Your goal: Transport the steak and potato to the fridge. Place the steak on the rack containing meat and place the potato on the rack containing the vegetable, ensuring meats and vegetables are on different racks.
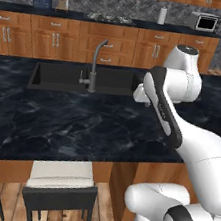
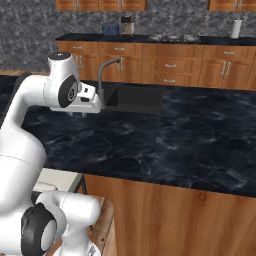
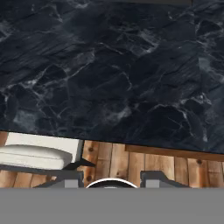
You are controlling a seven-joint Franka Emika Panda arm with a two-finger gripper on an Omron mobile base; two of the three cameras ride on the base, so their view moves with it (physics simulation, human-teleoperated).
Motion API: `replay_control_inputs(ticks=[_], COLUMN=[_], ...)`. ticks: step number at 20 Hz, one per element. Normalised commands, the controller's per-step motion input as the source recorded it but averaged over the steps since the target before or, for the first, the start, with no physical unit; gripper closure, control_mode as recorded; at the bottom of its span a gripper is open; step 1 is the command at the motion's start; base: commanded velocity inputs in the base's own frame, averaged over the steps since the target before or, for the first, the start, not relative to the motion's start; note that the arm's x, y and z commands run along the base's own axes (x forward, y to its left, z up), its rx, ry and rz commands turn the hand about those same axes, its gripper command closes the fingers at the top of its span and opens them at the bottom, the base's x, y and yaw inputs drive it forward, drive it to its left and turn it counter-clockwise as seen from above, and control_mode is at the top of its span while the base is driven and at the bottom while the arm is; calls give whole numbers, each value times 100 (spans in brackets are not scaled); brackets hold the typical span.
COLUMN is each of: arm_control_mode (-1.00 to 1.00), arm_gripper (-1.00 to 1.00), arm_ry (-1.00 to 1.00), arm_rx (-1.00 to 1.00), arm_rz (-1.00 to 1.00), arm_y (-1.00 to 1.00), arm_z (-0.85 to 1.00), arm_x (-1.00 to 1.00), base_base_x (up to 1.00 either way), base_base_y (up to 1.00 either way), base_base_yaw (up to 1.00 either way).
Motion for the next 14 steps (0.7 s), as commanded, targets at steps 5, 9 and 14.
replay_control_inputs(ticks=[5, 9, 14], arm_control_mode=[-100, -100, -100], arm_gripper=[-100, -100, -100], arm_ry=[-9, -12, -10], arm_rx=[0, 0, 0], arm_rz=[0, -1, -7], arm_y=[0, 0, 0], arm_z=[0, 0, 7], arm_x=[-47, -90, -76], base_base_x=[0, 0, 0], base_base_y=[0, 0, 0], base_base_yaw=[0, 0, 0])
